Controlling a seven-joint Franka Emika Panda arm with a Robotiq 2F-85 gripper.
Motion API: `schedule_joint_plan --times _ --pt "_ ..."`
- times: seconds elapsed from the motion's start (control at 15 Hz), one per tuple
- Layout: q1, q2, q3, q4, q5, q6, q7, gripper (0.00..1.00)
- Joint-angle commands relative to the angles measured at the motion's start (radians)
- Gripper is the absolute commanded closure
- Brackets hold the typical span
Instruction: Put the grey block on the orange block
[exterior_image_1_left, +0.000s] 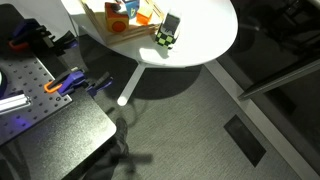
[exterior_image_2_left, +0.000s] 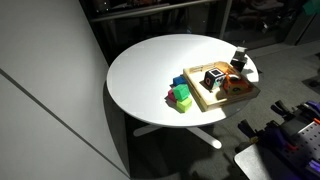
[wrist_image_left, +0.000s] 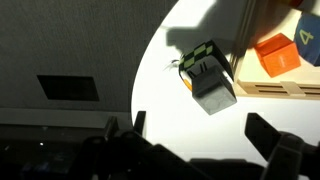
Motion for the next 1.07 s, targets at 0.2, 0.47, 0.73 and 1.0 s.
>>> schedule_joint_plan --times 0.2,0.47,0.73,1.0 --pt "0.056 0.147 -0.025 0.148 0.273 0.004 -0.315 0.0" --pt "0.034 0.22 -0.003 0.258 0.352 -0.087 -0.404 0.0" --pt "0.015 0.293 0.012 0.374 0.338 -0.214 -0.396 0.0" --pt "-0.004 0.37 0.033 0.47 0.331 -0.314 -0.398 0.0"
